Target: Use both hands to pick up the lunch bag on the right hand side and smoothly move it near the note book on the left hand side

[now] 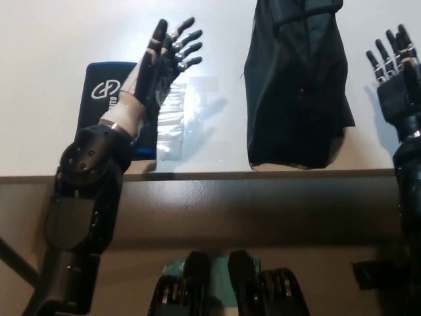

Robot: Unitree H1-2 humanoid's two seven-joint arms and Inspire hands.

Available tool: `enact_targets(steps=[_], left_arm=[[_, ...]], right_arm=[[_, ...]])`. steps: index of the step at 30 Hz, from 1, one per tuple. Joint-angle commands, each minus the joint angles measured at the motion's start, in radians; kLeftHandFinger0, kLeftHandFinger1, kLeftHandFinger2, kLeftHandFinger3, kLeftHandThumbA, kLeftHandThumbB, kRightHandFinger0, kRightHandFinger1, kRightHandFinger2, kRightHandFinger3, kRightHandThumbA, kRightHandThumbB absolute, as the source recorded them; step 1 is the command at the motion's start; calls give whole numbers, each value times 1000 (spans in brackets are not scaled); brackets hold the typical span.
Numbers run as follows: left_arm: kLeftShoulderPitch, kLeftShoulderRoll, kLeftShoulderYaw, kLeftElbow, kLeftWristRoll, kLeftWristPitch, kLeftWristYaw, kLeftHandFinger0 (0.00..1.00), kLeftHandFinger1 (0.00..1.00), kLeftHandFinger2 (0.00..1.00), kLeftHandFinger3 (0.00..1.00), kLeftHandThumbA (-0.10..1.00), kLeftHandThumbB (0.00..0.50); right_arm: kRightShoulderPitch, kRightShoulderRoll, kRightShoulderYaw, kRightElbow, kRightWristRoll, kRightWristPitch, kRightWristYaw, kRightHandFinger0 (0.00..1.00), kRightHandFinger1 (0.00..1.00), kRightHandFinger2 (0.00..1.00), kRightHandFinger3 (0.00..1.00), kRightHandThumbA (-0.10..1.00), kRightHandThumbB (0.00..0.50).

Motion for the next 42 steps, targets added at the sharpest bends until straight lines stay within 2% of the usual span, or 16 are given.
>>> enact_targets(steps=[1, 5, 13, 17, 20, 23, 25, 32, 42], left_arm=[[-87, -18, -3, 36, 11, -22, 20, 1000, 1000, 1000, 1000, 1000, 362], [-126, -37, -7, 103, 14, -47, 16, 1000, 1000, 1000, 1000, 1000, 345], [-202, -73, -25, 246, 45, -47, 34, 1000, 1000, 1000, 1000, 1000, 383], [-230, -91, -27, 331, 57, -109, 41, 1000, 1000, 1000, 1000, 1000, 338], [-240, -97, -29, 359, 62, -117, 37, 1000, 1000, 1000, 1000, 1000, 335], [-259, -109, -16, 388, 30, -68, 11, 1000, 1000, 1000, 1000, 1000, 397], [-272, -116, -9, 417, 22, -68, 8, 1000, 1000, 1000, 1000, 1000, 426], [-298, -122, -13, 496, 39, -123, 8, 1000, 1000, 1000, 1000, 1000, 413], [-274, -113, 1, 480, 34, -110, 6, 1000, 1000, 1000, 1000, 1000, 420]], right_arm=[[-80, 1, -6, 30, 12, -61, 73, 1000, 1000, 1000, 1000, 1000, 340], [-89, 5, 2, 58, -3, -80, 81, 1000, 1000, 1000, 1000, 1000, 356], [-94, 22, 14, 62, -16, -83, 86, 1000, 1000, 1000, 1000, 1000, 363], [-100, 29, 17, 60, -20, -81, 83, 1000, 1000, 1000, 1000, 1000, 357], [-101, 31, 25, 58, -30, -85, 78, 1000, 1000, 1000, 1000, 1000, 354], [-106, 36, 31, 64, -34, -92, 81, 1000, 1000, 1000, 1000, 1000, 346], [-107, 42, 44, 59, -48, -100, 83, 1000, 1000, 1000, 1000, 1000, 343], [-104, 81, 82, 6, -79, -93, 66, 1000, 1000, 1000, 1000, 1000, 353], [-78, 147, 144, -84, -94, -47, 69, 1000, 1000, 1000, 1000, 1000, 362]])
